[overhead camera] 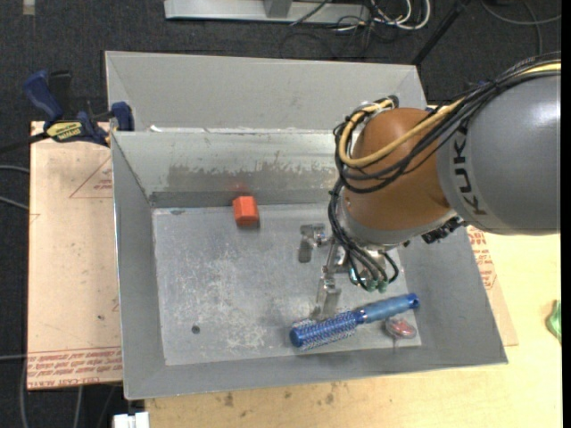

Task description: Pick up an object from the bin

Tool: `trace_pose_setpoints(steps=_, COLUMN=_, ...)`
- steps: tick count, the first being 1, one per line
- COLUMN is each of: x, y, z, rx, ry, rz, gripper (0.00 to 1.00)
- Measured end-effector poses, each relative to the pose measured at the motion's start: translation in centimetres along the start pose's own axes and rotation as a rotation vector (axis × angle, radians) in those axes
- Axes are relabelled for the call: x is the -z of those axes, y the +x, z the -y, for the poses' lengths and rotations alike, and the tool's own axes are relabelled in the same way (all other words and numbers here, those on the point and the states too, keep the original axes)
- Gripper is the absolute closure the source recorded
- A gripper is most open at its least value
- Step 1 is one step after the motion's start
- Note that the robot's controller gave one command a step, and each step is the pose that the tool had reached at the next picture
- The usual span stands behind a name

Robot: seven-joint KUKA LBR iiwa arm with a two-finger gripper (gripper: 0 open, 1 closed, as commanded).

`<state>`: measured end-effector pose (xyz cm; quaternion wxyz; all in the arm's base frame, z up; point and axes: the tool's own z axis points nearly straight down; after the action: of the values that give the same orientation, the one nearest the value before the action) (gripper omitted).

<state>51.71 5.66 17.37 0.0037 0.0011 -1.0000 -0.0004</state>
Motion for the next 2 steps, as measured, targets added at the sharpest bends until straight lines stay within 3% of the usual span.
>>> trace_pose_setpoints(steps=1, x=-10.4, y=2.8, z=0.5, rx=0.16, ry=0.0, rz=0.019, gripper=0.0)
trace_pose_setpoints(steps=2, x=-7.3, y=2.3, z=0.6, rx=0.239, ry=0.001, rz=0.011, gripper=0.0)
